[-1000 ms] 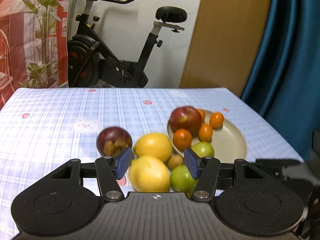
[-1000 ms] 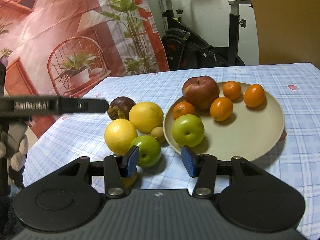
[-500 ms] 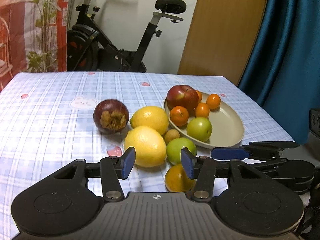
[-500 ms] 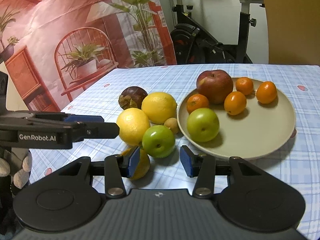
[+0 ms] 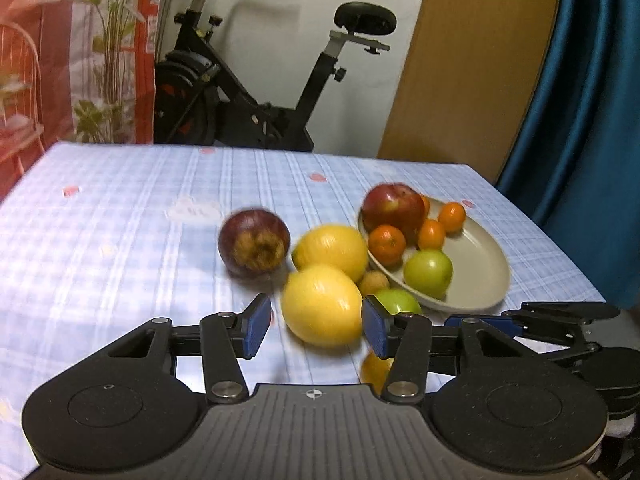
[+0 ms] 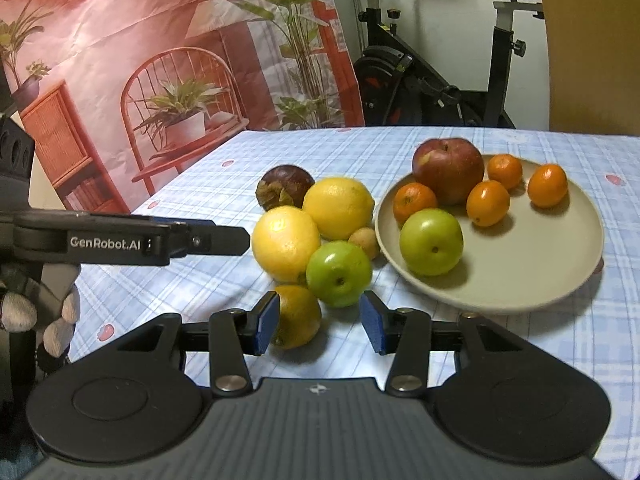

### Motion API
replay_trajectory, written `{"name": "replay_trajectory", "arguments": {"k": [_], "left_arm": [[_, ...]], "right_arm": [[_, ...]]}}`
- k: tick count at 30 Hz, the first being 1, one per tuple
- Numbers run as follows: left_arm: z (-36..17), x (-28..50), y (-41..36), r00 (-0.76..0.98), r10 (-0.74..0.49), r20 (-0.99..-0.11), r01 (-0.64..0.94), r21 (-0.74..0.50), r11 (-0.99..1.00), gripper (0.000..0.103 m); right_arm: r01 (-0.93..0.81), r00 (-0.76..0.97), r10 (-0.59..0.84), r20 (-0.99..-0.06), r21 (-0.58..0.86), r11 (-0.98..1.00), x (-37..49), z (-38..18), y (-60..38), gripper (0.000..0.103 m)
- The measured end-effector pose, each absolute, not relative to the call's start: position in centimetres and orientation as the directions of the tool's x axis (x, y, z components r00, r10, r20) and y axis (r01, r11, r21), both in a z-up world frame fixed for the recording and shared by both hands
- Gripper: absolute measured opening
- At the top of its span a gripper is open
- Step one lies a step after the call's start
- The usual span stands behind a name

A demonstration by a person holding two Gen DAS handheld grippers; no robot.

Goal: Organize fruits
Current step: 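Move the left gripper back to the pile and around a yellow lemon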

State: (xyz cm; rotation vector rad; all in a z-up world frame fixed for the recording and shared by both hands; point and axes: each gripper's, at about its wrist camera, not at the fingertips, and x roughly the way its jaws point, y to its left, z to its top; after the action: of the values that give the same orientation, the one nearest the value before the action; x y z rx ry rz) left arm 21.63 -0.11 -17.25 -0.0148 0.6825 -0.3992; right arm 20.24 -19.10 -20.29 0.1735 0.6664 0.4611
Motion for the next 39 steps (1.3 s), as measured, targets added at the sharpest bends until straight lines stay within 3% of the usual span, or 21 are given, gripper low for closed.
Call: {"name": "replay_trajectory", "arguments": {"k": [12, 21, 39], "left_arm": [[-14.8, 25.5, 2.8, 0.696, -0.389, -0.603, 0.339, -0.202, 0.919, 0.053], [-17.0, 26.5, 2.5, 0.613, -0.463, -0.640, 0.378, -0.277, 0.883, 0.053], [-19.9, 27.9, 2.7, 0.546, -0.519, -0.658, 0.385, -0.353, 0.853, 0.057]], "right_arm": [[-0.502, 0.642, 0.506, -0.575, 0.183, 0.845, 25.5, -19.0, -14.1, 0.049], [-0.541, 0.592, 0.509, -0.625, 0.161, 0.826, 26.8, -20.2, -11.9, 0.058], [-0.541, 0.576, 0.525, -0.627, 0.189, 0.819, 27.2, -20.6, -11.3, 0.057]]}}
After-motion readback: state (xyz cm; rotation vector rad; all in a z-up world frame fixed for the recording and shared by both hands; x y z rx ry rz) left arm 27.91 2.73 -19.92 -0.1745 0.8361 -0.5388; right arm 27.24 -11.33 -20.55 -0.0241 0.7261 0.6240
